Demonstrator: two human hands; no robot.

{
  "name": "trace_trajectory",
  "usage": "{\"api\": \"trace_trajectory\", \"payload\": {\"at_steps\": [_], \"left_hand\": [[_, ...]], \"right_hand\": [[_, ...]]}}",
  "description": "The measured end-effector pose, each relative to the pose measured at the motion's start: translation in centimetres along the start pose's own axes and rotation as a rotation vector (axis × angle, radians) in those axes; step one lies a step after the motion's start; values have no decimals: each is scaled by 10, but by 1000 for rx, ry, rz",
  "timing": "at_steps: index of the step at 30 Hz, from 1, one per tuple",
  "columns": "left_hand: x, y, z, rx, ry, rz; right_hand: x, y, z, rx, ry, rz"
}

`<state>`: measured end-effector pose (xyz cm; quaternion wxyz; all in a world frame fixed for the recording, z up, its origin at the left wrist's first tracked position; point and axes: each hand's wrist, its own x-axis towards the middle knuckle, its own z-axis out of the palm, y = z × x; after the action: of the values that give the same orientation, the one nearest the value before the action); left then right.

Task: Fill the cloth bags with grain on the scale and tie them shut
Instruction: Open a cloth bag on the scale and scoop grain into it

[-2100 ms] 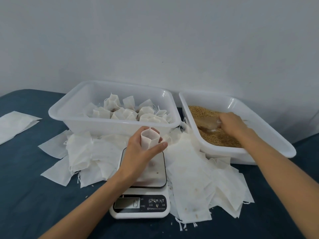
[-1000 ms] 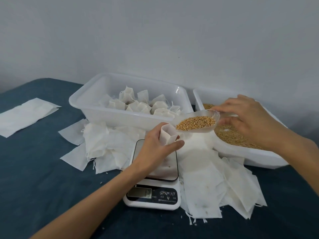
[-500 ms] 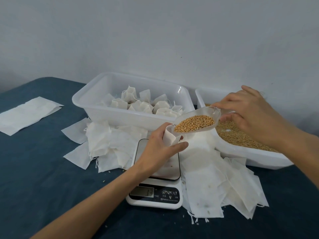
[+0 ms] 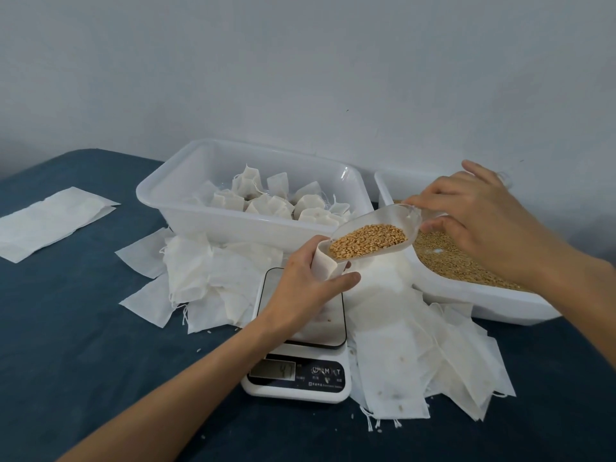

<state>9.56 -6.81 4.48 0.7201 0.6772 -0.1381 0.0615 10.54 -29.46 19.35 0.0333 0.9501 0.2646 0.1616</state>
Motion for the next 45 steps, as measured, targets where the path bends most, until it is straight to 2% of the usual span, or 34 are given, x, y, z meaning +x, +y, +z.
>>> {"api": "trace_trajectory", "payload": {"at_steps": [29,38,45], "left_hand": [[2,0,-2,13,17,-19],[4,4,-9,-3,-51,-42],[11,4,-15,41,-138,-40]], "right_hand": [[1,1,6,-14,32,-25],[-1,3,7,-20,30,-22],[-1,8,18,-40,99,-62]]}}
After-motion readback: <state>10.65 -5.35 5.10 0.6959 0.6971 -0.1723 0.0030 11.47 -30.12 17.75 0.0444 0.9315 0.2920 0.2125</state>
